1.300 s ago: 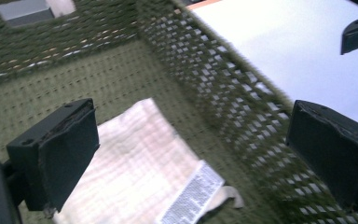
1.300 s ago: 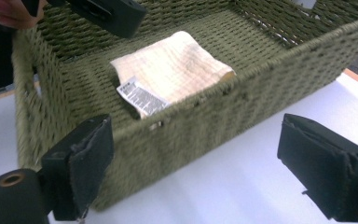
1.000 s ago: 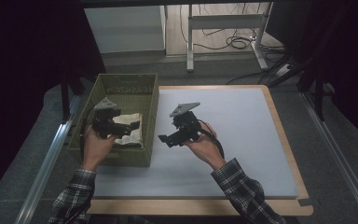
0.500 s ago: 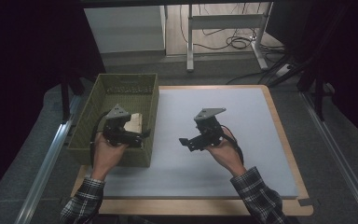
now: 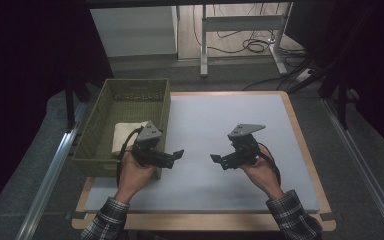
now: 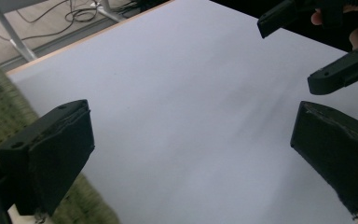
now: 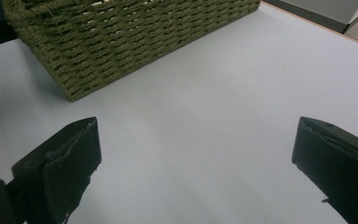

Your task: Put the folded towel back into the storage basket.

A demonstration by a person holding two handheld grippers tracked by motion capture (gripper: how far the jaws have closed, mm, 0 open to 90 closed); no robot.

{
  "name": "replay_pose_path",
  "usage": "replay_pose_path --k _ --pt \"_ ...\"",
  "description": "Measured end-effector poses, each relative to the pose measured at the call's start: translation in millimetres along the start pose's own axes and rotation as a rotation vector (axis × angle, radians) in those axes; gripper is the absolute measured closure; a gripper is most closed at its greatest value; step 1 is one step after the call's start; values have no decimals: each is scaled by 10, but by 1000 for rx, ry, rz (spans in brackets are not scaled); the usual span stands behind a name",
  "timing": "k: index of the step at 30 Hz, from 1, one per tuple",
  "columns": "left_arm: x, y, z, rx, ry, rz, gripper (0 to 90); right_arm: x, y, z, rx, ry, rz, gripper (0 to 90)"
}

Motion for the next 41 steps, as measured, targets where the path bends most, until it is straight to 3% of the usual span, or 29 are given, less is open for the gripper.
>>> replay_pose_path --k 5,15,20,24,27,28,33,34,35,38,41 --pt "227 113 4 -3 65 7 0 40 -146 -169 0 12 -16 13" --pt "622 302 -144 29 87 -62 0 161 -466 -604 8 55 -67 14" --pt "748 454 -322 -1 91 -71 0 206 -527 -908 -17 85 -90 14" --pt "766 604 -502 -51 85 -61 0 221 -511 -1062 -35 100 -102 14" --pt "734 755 -684 -122 71 -58 0 269 -438 -1259 -70 124 -111 14" --pt "734 755 -684 -122 71 -58 0 269 -438 -1259 -70 124 -111 14" --pt "668 927 -831 -226 30 -35 9 330 -299 -1469 -132 140 -119 13" --pt "671 933 -824 -229 38 -33 9 330 -299 -1469 -132 140 -119 13" --pt "680 972 -821 -267 43 -30 13 323 -297 -1469 -136 135 -128 13" --pt "649 978 -821 -272 17 -53 11 308 -284 -1468 -145 117 -145 16" --pt "657 977 -824 -269 20 -46 19 281 -267 -1468 -160 94 -168 13"
Point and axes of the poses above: each handheld gripper's, and its own axes: y roughly forward along the jaws, z roughly out of its top, x roughly to its right, the point moved 2 cm from there along y, roughly forward along the jaws, and after that the axes turned 4 degrees about -x, right-handed, at the moved point
